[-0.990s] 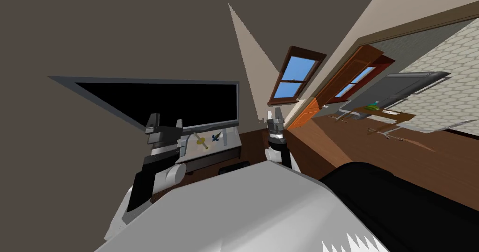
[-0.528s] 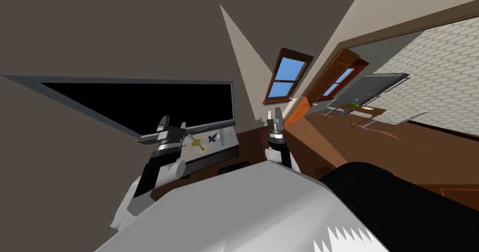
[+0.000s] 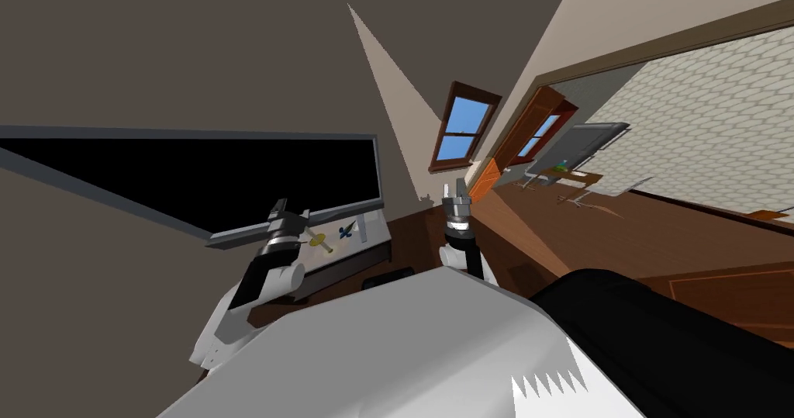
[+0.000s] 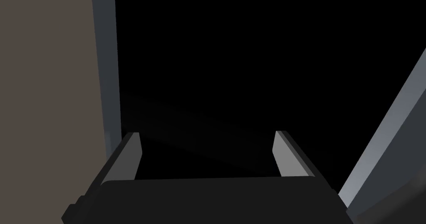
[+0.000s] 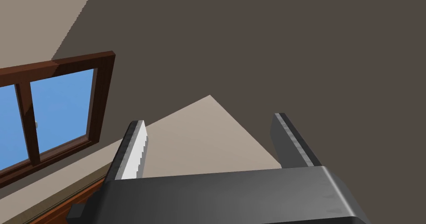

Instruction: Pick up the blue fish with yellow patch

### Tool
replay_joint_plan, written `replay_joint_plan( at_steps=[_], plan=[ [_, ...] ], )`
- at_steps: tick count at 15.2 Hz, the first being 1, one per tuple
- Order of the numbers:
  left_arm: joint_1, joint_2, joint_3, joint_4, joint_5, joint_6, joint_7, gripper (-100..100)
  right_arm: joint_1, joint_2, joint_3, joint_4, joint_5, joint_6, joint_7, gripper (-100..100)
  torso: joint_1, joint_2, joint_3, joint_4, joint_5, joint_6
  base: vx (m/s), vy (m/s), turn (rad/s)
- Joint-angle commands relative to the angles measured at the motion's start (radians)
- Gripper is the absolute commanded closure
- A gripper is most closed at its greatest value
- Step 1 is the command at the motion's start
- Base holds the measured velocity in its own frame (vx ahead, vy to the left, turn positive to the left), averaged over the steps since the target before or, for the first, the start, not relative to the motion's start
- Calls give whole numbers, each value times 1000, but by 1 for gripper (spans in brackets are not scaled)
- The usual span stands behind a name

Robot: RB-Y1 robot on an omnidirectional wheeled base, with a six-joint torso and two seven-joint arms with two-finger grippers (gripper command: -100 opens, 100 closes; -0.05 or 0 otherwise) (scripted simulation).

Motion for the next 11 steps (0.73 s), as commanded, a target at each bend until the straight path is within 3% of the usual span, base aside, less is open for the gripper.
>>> replay_joint_plan(
  at_steps=[1,2,3,4,5,6,11],
  plan=[
    [-21,1,16,38,0,50,17,-100,0,0,0,0,0,0,0,0,0,0,0,0,0,0,-12,-16,-108],
    [-21,1,16,38,0,52,17,-100,0,0,0,0,0,0,0,0,0,0,0,0,0,0,-11,-16,-141],
    [-38,6,33,75,4,79,33,-100,0,0,0,0,0,0,0,0,0,0,0,0,0,0,-14,-18,-179],
    [-38,6,33,75,4,90,33,-100,0,0,0,0,0,0,0,0,0,0,0,0,0,0,-14,-17,-152],
    [-55,10,50,112,9,116,50,-100,0,0,0,0,0,0,0,0,0,0,0,0,0,0,-13,-19,-148],
    [-55,10,50,112,9,128,50,-100,0,0,0,0,0,0,0,0,0,0,0,0,0,0,-11,-19,-121],
    [-104,20,104,216,30,238,93,-100,0,0,0,0,0,0,0,0,0,-1,-1,0,0,0,-7,-23,-157]
  ],
)
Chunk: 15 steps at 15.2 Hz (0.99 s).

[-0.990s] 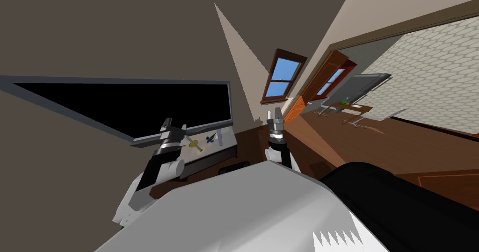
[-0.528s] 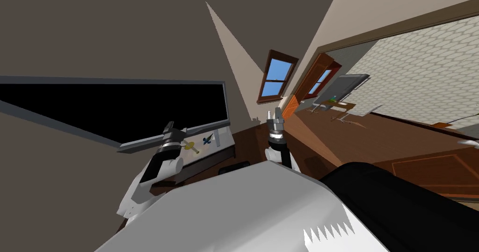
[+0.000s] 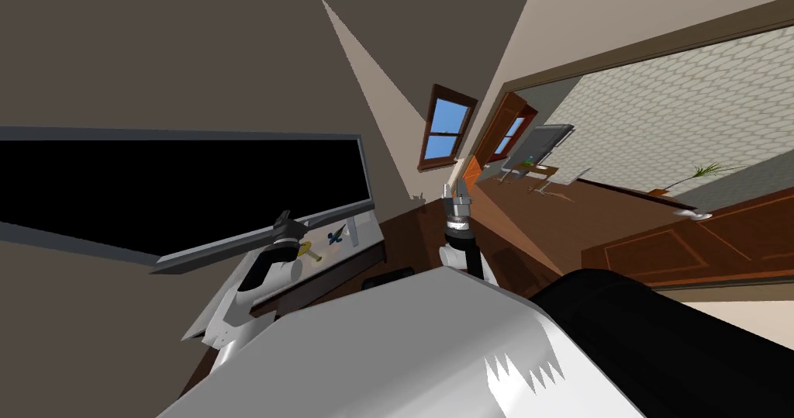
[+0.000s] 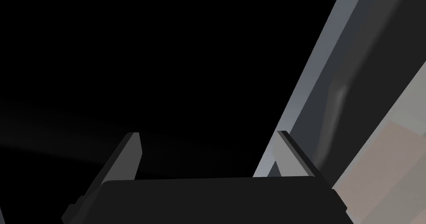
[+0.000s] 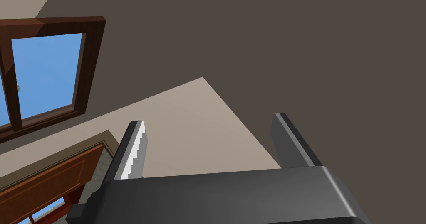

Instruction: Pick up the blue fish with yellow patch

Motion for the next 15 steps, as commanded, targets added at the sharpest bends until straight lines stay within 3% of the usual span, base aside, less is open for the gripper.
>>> replay_joint_plan(
  at_steps=[1,2,3,8,10,11,13,14,15],
  plan=[
    [-14,9,18,34,11,44,16,-100,0,0,0,0,0,0,0,0,0,0,0,0,0,0,-2,-18,-151],
    [-29,11,37,74,20,66,28,-100,0,0,0,0,0,0,0,0,0,0,0,0,0,0,3,-18,-171],
    [-29,11,37,74,20,81,28,-100,0,0,0,0,0,0,0,0,0,0,0,0,0,0,4,-13,-140],
    [-73,14,94,184,55,188,60,-100,0,0,0,0,0,0,0,0,1,-1,0,0,0,0,5,-12,-144],
    [-73,14,94,192,55,191,60,-100,0,0,0,0,0,0,0,0,1,-1,0,0,0,0,6,-3,-87],
    [-87,14,113,223,68,226,68,-100,0,0,0,0,0,0,0,0,1,-1,0,0,0,-1,6,-4,-95],
    [-87,14,113,231,68,226,68,-100,0,0,0,0,0,0,0,0,1,-1,0,0,0,0,6,-2,-93],
    [-100,14,132,257,82,260,75,-100,0,0,0,0,0,0,0,0,2,0,0,0,0,-1,7,-1,-119],
    [-100,14,132,270,82,260,75,-100,0,0,0,0,0,0,0,0,2,-1,0,0,0,0,9,2,-129]
  ],
)
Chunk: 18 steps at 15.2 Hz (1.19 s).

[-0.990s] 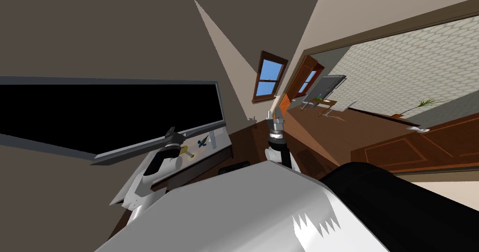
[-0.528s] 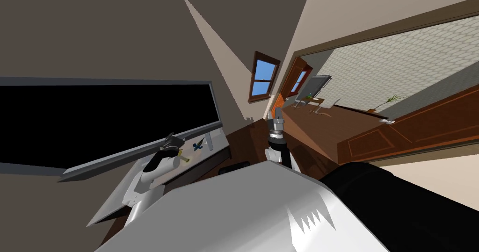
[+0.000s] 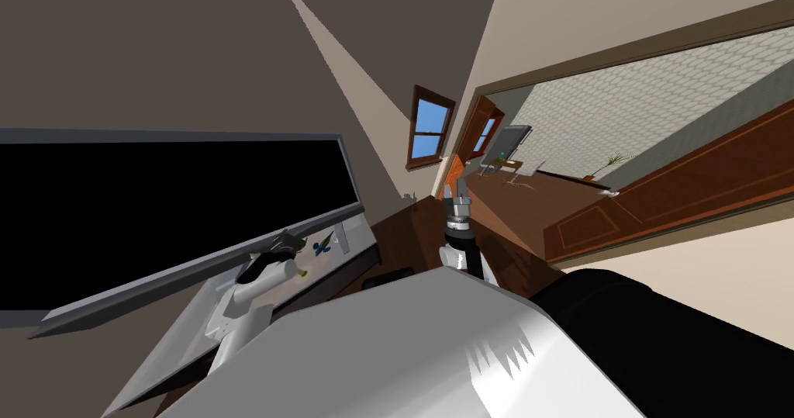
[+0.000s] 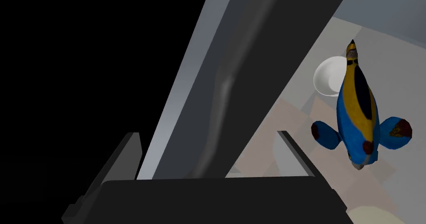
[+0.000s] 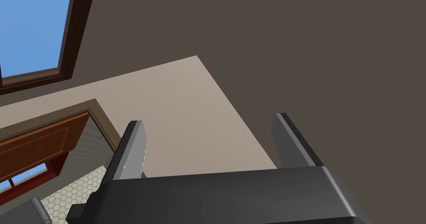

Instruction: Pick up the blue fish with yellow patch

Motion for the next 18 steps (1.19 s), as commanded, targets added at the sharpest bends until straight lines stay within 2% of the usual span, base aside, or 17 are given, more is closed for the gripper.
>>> replay_joint_plan(
  at_steps=[1,2,3,5,6,7,8,9,10,11,12,13,15,18],
  plan=[
    [-14,-1,25,50,20,43,8,-100,0,0,0,0,0,0,0,0,0,0,0,0,0,0,12,5,-149],
    [-14,-1,25,58,20,43,8,-100,0,0,0,0,0,0,0,0,0,0,0,0,0,0,13,7,-106],
    [-25,-1,43,92,36,74,13,-100,0,0,0,0,0,0,0,0,0,0,0,0,0,0,14,5,-136],
    [-25,-1,43,95,36,74,13,-100,0,0,0,0,0,0,0,0,1,0,0,0,0,0,12,7,-66],
    [-35,-1,62,129,52,104,17,-100,0,0,0,0,0,0,0,0,1,0,0,0,0,-1,12,7,-83],
    [-35,-1,62,131,52,104,17,-100,0,0,0,0,0,0,0,0,1,0,0,0,0,0,13,10,-98],
    [-45,0,80,166,68,133,19,-100,0,0,0,0,0,0,0,0,1,0,0,0,0,0,18,11,-149],
    [-45,0,80,166,68,133,19,-100,0,0,0,0,0,0,0,0,1,0,0,0,0,0,17,13,-118],
    [-54,0,97,200,85,160,21,-100,0,0,0,0,0,0,0,0,1,-1,0,0,0,0,17,12,-117],
    [-54,0,97,200,85,160,21,-100,0,0,0,0,0,0,0,0,1,-1,0,0,0,0,17,15,-84],
    [-63,0,114,230,102,185,22,-100,0,0,0,0,0,0,0,0,1,0,0,0,0,0,18,18,-108],
    [-63,0,114,233,102,185,22,-100,0,0,0,0,0,0,0,0,1,0,0,0,0,0,18,17,-92],
    [-77,2,144,291,136,230,21,-100,0,0,0,0,0,0,0,0,1,-1,0,0,0,0,24,21,-126],
    [-83,3,158,319,152,249,19,-100,0,0,0,0,0,0,0,0,2,-1,-1,0,0,0,23,26,-91]
  ],
)
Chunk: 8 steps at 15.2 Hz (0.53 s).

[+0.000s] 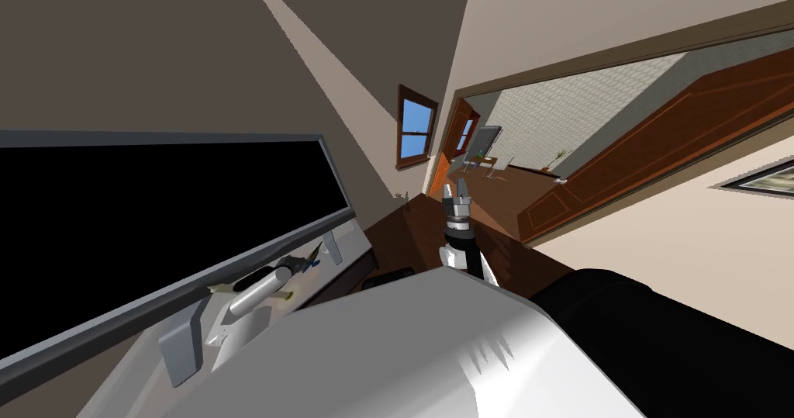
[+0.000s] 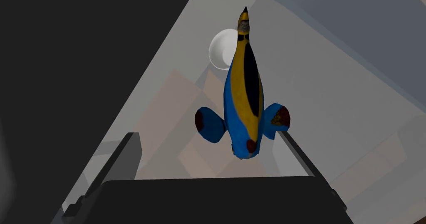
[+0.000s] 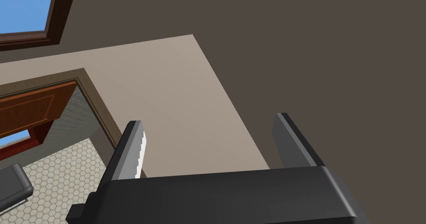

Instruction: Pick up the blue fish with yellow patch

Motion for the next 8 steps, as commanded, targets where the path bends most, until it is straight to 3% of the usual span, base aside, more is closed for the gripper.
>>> replay_joint_plan(
  at_steps=[1,6,7,8],
  plan=[
    [-8,3,18,38,23,25,-3,-100,0,0,0,0,0,0,0,0,0,0,0,0,0,0,20,19,-86],
    [-24,10,61,120,79,81,-15,-100,0,0,0,0,0,0,0,0,0,2,1,0,0,0,7,20,-89],
    [-21,12,54,105,72,72,-13,-100,0,0,0,0,0,0,0,0,-1,2,1,0,0,0,-7,9,-21],
    [-27,3,46,142,71,40,-20,-100,0,0,0,0,0,0,0,0,-1,2,1,1,0,0,0,0,0]
  ],
)
